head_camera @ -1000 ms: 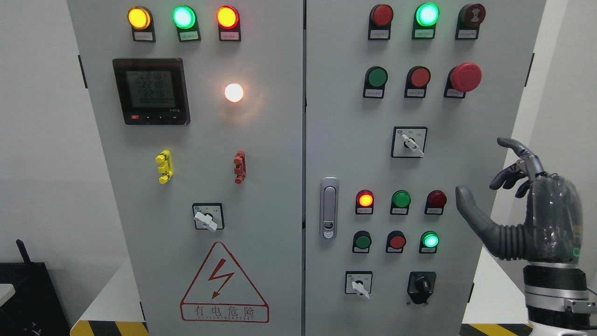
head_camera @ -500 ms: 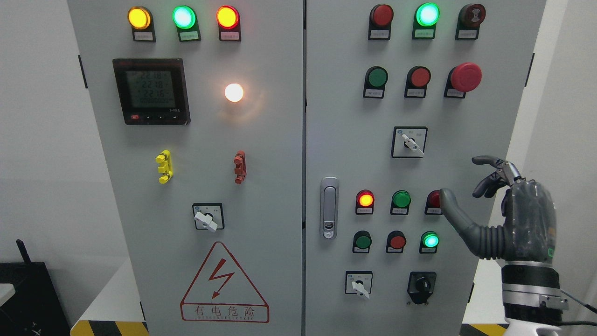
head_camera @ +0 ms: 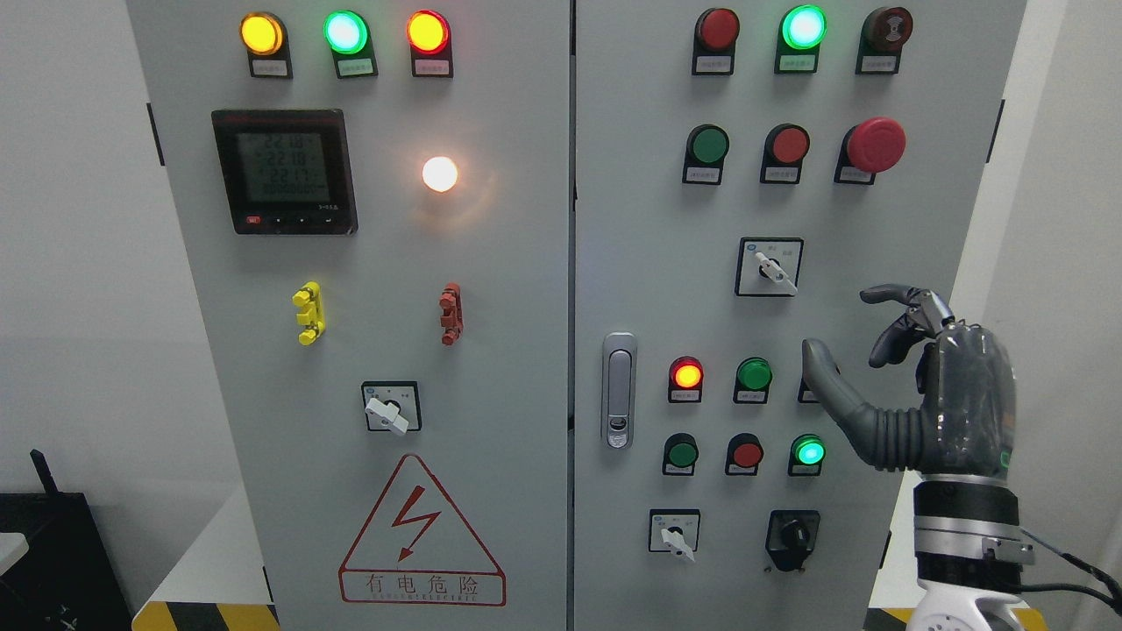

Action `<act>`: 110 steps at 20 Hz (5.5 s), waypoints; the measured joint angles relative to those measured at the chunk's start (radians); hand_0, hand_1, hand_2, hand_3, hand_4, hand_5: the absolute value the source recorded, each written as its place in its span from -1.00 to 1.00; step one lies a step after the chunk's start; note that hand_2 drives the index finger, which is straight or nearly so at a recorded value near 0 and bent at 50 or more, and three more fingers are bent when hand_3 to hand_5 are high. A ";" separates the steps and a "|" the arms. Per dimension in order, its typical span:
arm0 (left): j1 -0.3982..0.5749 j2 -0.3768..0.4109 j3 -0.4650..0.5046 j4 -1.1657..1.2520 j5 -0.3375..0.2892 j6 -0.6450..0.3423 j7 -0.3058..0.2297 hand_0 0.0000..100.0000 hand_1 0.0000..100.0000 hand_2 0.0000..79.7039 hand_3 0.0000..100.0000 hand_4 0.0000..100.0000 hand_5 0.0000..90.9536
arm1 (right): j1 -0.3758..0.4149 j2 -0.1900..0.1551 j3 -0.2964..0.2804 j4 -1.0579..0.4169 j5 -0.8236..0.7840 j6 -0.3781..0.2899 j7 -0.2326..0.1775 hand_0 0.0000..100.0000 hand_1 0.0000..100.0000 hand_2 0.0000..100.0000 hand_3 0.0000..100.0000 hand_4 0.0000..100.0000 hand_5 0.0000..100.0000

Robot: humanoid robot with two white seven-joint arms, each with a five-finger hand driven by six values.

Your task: Rotate and turn off gray switch

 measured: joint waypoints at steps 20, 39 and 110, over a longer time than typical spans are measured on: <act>0.000 0.000 0.000 0.000 0.000 0.000 0.000 -0.76 -0.22 -1.00 -1.00 -1.00 -1.00 | -0.071 0.043 0.042 0.009 -0.013 0.139 0.000 -0.79 0.18 -0.01 0.99 0.91 1.00; 0.000 0.000 0.000 0.000 0.000 0.000 0.000 -0.76 -0.22 -1.00 -1.00 -1.00 -1.00 | -0.120 0.052 0.099 0.022 -0.014 0.240 0.000 -0.95 0.17 0.11 0.94 0.89 1.00; 0.000 0.000 0.000 0.000 0.000 0.000 0.000 -0.76 -0.22 -1.00 -1.00 -1.00 -1.00 | -0.173 0.050 0.120 0.102 -0.009 0.289 -0.029 -0.55 0.14 0.24 0.94 0.90 1.00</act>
